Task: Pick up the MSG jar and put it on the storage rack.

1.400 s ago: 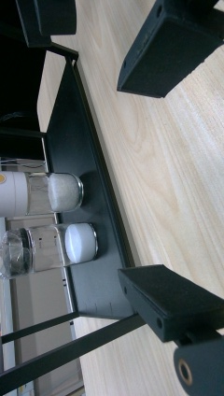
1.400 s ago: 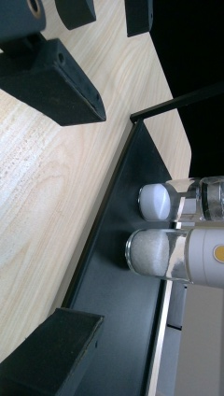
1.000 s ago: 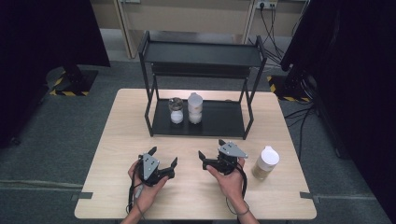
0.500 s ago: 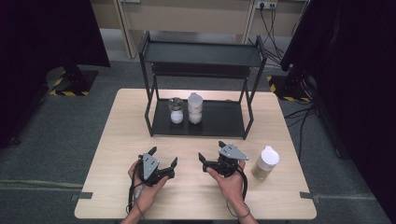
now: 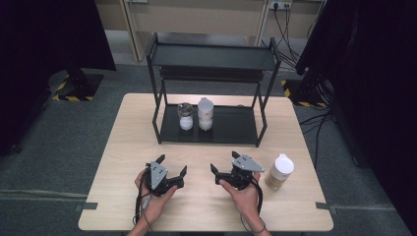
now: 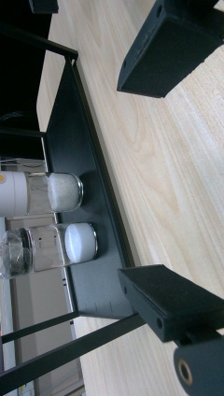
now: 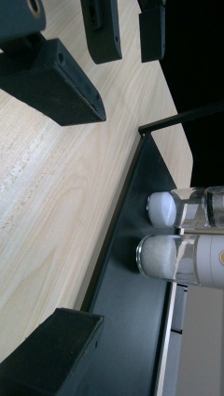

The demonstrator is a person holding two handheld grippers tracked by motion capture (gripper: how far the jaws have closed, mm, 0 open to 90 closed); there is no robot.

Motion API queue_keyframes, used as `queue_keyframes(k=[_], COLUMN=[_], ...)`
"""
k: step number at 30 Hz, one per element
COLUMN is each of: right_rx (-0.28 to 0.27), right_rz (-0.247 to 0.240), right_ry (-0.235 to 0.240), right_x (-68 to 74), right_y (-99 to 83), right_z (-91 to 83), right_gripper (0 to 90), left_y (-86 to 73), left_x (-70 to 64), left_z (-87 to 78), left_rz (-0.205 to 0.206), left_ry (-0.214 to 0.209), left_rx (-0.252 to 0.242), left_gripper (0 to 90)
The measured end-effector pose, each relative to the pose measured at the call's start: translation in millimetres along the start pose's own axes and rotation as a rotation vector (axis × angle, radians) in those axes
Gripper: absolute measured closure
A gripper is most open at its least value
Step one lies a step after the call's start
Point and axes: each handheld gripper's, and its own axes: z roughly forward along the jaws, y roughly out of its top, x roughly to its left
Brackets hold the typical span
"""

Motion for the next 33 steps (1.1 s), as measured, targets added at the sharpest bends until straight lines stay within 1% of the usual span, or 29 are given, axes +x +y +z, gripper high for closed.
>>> queue_keyframes(k=[21,33], right_rx=[0.004,-0.003], right_rz=[-0.001,-0.003], right_ry=[0.005,0.004], right_x=[-0.1,-1.1], right_y=[-11.2,-14.9], right_z=[-18.0,-33.2], right_gripper=[4.4,4.4], left_y=[0.0,0.0], left_x=[0.0,0.5], left_z=[-0.1,0.0], left_rz=[0.0,-0.004], left_ry=[0.0,0.0], left_rx=[0.0,0.001], left_gripper=[9.0,9.0])
